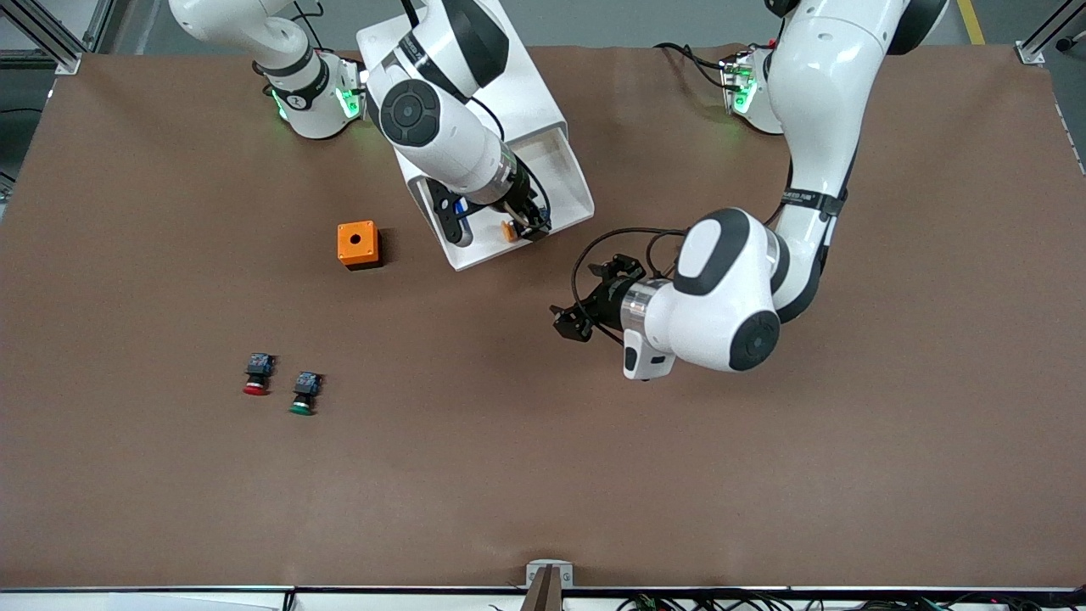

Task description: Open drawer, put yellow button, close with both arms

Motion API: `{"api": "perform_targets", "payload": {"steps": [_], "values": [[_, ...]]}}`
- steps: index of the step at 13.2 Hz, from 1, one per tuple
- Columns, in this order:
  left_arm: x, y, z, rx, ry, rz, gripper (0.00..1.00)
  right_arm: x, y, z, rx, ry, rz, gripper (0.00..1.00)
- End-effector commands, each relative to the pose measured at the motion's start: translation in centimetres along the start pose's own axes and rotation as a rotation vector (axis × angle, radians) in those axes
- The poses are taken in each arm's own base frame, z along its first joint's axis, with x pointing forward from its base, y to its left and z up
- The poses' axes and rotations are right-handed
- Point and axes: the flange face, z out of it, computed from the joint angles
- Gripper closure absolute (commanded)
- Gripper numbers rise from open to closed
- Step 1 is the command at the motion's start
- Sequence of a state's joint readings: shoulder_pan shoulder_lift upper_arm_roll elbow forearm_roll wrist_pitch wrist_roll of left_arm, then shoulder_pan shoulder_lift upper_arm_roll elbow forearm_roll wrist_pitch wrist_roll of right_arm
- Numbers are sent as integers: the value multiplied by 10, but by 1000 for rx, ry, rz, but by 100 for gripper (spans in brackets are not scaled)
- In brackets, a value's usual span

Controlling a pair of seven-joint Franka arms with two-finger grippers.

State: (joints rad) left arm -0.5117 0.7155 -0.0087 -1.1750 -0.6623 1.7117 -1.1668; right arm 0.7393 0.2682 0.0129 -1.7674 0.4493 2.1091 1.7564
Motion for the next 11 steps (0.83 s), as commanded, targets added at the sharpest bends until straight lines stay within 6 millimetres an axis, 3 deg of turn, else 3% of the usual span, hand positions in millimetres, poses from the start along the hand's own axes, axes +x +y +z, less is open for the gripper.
{"api": "perform_targets", "payload": {"steps": [1, 5, 7, 11], "values": [[-23, 3, -5, -8, 169, 106, 1, 25, -3, -28, 13, 11, 30, 0], [-49, 10, 20, 66, 391, 229, 1, 91, -27, -88, 10, 109, -78, 0], [-80, 12, 26, 81, 496, 292, 1, 135, -35, -117, 1, 154, -187, 0], [-113, 7, 62, 144, 557, 347, 1, 202, -40, -152, -73, 338, -574, 0]]}}
